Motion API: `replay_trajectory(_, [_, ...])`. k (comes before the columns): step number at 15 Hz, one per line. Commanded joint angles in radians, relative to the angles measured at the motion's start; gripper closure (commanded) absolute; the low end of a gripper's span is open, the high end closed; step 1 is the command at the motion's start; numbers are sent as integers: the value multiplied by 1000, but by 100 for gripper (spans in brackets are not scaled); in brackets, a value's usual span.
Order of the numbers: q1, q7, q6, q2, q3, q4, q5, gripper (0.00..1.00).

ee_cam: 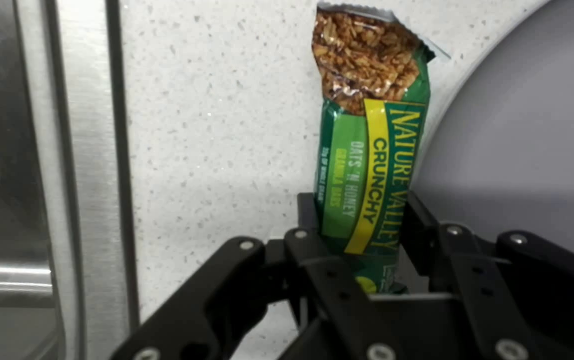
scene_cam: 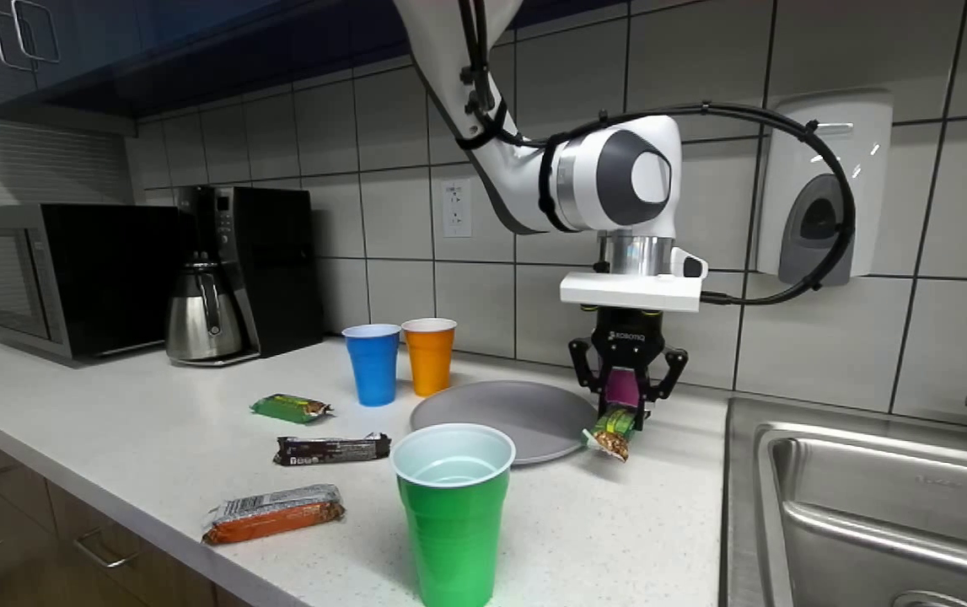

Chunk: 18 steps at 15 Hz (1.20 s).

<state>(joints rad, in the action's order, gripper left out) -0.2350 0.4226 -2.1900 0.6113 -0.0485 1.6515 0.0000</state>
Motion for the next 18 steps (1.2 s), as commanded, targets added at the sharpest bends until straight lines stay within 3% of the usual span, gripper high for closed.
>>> replay_trajectory(1, [8, 7, -19, -55, 17, 61, -8, 81])
replay_trajectory(18, [96, -35, -18, -43, 41, 71, -8, 81])
